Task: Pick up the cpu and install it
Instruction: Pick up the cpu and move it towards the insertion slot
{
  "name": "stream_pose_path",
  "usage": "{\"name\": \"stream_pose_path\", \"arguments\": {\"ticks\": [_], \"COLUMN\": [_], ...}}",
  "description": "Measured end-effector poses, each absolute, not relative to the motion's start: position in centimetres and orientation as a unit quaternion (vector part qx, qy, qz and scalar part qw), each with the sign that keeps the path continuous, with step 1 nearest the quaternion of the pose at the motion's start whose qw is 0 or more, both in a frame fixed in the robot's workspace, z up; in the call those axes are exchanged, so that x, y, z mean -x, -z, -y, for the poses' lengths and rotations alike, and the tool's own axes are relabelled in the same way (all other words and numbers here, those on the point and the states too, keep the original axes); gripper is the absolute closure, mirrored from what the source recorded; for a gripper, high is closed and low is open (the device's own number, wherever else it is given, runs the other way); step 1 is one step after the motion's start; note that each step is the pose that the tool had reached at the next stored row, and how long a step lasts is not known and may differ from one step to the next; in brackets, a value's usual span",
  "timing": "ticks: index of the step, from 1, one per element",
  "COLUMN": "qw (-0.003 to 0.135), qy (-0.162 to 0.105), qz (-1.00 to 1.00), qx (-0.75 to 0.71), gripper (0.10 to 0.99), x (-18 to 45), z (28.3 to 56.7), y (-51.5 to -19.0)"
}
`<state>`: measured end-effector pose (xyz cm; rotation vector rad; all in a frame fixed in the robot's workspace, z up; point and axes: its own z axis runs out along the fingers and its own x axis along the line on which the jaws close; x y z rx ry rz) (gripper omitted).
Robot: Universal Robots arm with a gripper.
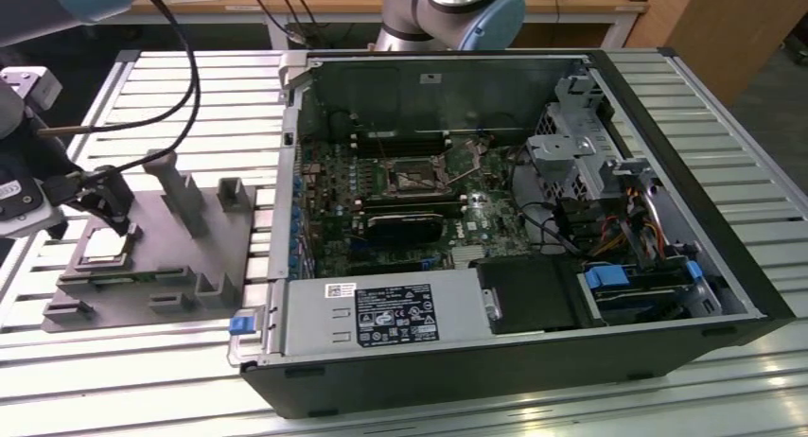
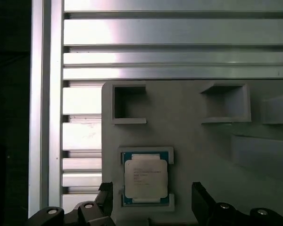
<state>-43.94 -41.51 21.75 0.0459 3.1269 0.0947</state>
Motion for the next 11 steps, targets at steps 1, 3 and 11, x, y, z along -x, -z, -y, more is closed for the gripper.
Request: {"name": "stream_pose_path", "arguments": {"ticks": [1,3,11], "qw": [0.006,0.006,0.006], "qy": [-0.030,-0.030,-0.030], "qz": [-0.999,-0.999,-0.999], "qx": [-0.014,-0.014,-0.014], "gripper": [0.325,0.325,0.325], "x": [43.9,44.0,44.2], "z": [41.5,41.5,41.5], "y": [-21.6,-21.2,-20.1]}}
